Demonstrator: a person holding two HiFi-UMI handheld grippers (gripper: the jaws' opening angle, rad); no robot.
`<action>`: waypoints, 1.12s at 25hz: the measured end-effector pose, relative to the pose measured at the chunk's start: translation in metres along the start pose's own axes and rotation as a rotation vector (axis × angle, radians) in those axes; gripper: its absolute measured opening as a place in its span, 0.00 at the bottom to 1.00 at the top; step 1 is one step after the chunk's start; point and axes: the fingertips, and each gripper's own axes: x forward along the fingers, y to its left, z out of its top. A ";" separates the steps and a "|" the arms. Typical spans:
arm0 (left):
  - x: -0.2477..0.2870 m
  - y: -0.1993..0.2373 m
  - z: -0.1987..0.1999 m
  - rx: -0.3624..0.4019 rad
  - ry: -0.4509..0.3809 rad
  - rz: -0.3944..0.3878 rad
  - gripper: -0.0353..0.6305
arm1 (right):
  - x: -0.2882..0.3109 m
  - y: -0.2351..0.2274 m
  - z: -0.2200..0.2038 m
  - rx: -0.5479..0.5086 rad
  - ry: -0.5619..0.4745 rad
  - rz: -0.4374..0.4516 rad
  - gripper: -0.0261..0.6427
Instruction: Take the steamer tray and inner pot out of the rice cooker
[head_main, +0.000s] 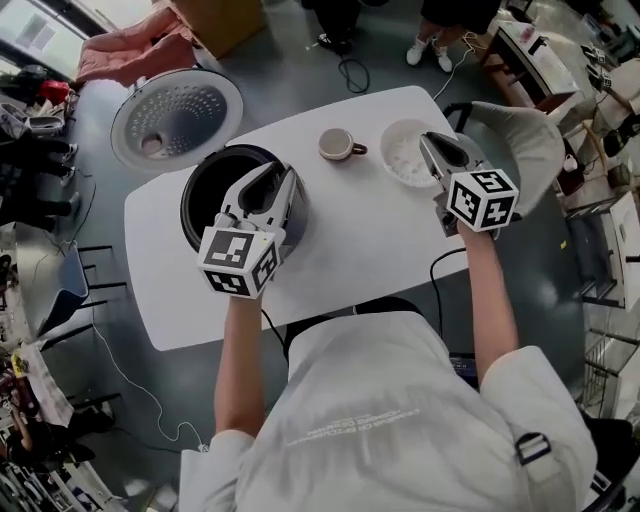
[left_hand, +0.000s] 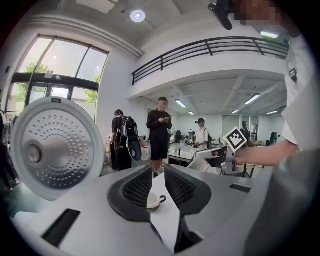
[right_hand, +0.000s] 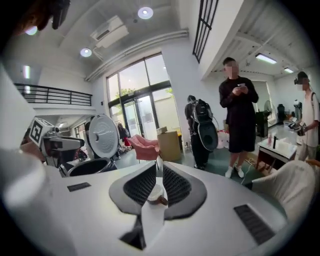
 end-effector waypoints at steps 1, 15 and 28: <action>-0.009 0.008 0.002 0.001 -0.008 0.016 0.19 | 0.004 0.015 0.009 -0.028 -0.012 0.027 0.13; -0.116 0.104 0.013 -0.019 -0.081 0.203 0.18 | 0.044 0.175 0.071 -0.235 -0.081 0.240 0.11; -0.154 0.164 -0.044 -0.103 0.015 0.269 0.21 | 0.094 0.258 0.039 -0.252 0.051 0.371 0.12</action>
